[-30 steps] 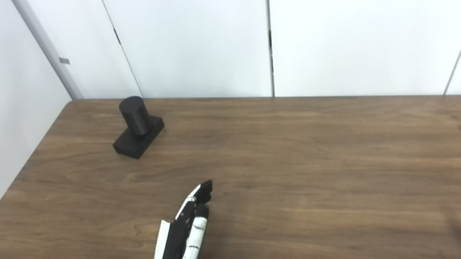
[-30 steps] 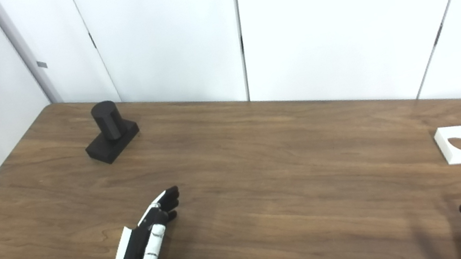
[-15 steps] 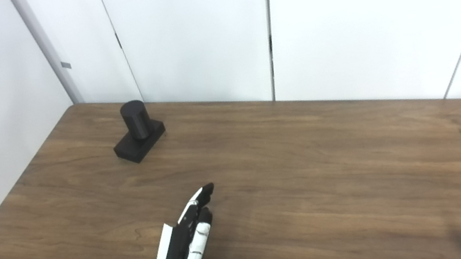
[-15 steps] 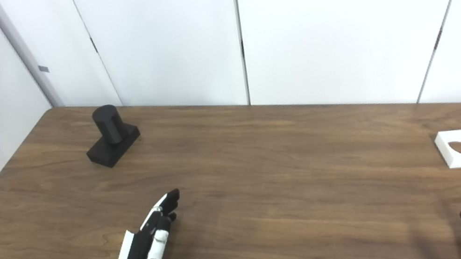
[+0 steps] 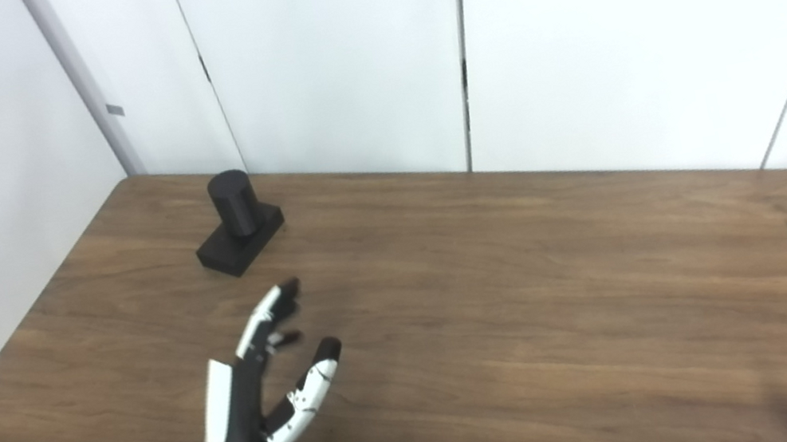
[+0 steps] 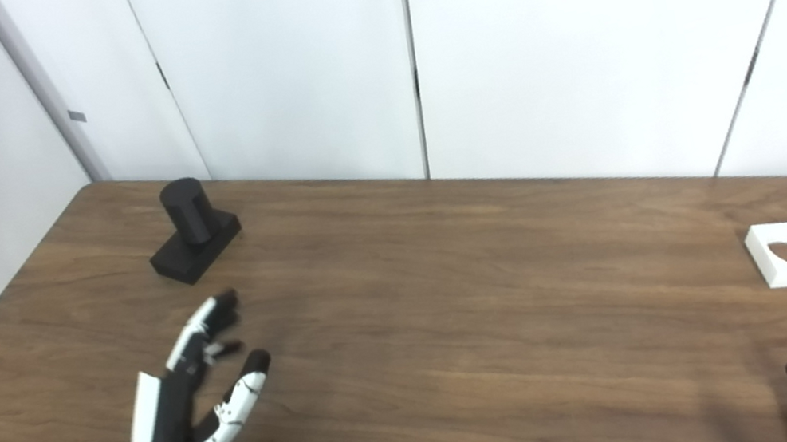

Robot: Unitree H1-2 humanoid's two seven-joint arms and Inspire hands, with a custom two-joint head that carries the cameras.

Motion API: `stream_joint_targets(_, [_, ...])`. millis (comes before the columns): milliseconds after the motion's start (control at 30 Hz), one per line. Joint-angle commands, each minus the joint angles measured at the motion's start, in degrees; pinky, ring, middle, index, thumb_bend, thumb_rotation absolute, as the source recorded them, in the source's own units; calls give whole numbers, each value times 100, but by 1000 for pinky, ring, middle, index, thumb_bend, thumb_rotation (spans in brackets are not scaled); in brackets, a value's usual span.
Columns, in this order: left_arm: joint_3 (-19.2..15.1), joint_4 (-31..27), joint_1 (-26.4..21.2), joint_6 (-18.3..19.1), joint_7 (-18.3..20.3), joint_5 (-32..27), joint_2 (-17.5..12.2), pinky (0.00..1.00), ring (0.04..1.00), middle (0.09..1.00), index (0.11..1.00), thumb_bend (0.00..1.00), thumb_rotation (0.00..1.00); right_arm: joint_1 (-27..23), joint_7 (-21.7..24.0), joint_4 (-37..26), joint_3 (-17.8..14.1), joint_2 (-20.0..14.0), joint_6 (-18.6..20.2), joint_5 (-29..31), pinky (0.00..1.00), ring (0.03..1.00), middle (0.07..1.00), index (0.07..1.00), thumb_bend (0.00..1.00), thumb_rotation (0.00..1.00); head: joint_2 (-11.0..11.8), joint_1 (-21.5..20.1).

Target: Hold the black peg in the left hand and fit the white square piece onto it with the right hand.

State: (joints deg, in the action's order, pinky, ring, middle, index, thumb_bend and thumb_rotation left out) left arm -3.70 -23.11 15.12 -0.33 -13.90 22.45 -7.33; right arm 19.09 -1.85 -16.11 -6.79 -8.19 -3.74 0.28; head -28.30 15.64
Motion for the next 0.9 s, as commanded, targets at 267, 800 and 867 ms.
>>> stream_joint_targets(267, [-707, -17, -1518, 1700, -255, 1984, -174, 793, 883, 894, 863, 799, 494, 8, 8, -7, -5, 28, -77, -71, 874, 874, 834, 921, 685, 1000, 2, -24])
stream_joint_targets(800, [-442, 1204, -2419, 2367, 38, 3229, -1352, 1000, 932, 905, 832, 1000, 723, 84, -45, -107, 40, 92, -48, -178, 872, 871, 836, 912, 687, 1000, -40, -102])
stream_joint_targets(867, [-390, 1341, -2513, 2470, 114, 3306, -1429, 1000, 934, 906, 829, 1000, 726, 90, -44, -109, 42, 95, -54, -162, 859, 873, 838, 914, 678, 1000, -41, -98])
